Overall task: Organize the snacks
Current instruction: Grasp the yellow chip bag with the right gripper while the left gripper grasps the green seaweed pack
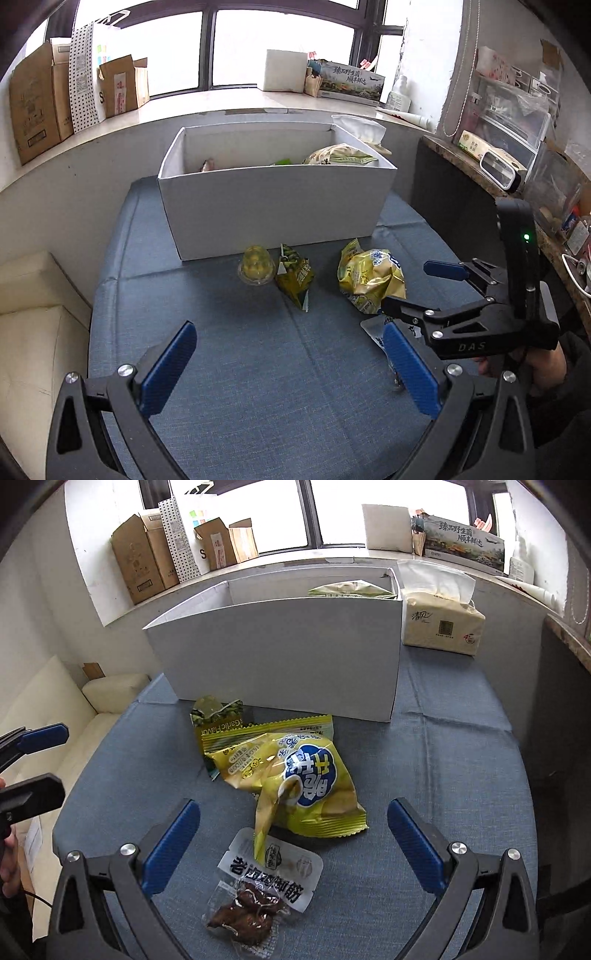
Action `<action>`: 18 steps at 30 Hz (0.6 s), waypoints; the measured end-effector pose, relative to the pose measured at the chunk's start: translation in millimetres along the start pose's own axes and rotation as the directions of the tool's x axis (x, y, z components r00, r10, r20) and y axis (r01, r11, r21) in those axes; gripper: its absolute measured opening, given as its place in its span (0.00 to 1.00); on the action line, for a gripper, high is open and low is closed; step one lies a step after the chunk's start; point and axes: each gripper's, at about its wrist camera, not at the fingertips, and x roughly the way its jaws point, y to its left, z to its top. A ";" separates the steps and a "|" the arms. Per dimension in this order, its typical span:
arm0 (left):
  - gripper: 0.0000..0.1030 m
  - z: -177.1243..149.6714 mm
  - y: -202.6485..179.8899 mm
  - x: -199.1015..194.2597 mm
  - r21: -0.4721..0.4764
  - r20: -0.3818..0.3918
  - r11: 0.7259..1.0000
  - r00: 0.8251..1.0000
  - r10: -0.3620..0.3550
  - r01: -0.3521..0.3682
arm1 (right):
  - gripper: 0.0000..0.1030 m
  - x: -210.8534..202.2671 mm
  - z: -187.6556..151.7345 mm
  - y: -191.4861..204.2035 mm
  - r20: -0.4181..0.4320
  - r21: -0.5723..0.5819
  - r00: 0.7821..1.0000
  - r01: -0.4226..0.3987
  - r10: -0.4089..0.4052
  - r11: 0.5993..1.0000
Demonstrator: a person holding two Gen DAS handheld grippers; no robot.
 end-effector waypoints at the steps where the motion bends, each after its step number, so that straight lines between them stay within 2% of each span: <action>1: 1.00 -0.5 0.3 0.6 0.003 -0.002 1.000 1.000 0.004 -0.004 | 1.00 4.4 2.3 -0.7 -0.011 0.000 1.000 -0.002 0.002 1.000; 5: 1.00 -1.3 4.7 5.8 -0.015 -0.024 1.000 1.000 0.011 -0.012 | 1.00 23.5 10.4 -1.8 -0.048 -0.015 0.999 0.012 -0.012 1.000; 12: 1.00 -2.9 6.9 8.3 -0.022 -0.019 1.000 1.000 0.020 -0.021 | 1.00 54.1 16.1 3.3 -0.098 -0.068 0.994 0.040 -0.047 0.997; 14: 1.00 -2.6 9.1 9.4 -0.030 -0.020 0.999 1.000 0.021 -0.022 | 1.00 58.7 16.8 3.4 -0.106 -0.070 0.994 0.023 -0.030 0.997; 15: 1.00 -2.3 10.6 10.0 -0.036 -0.021 0.999 1.000 0.019 -0.019 | 0.94 60.1 17.5 2.7 -0.109 -0.063 0.994 0.006 -0.013 0.998; 16: 1.00 -2.5 11.8 10.8 -0.043 -0.022 0.999 1.000 0.018 -0.019 | 0.71 60.8 18.4 1.2 -0.109 -0.053 0.994 -0.011 0.005 0.999; 18: 1.00 -2.7 12.9 12.7 -0.045 -0.027 0.999 0.999 0.020 -0.021 | 0.66 60.6 20.2 0.2 -0.108 -0.051 0.994 0.005 -0.011 0.999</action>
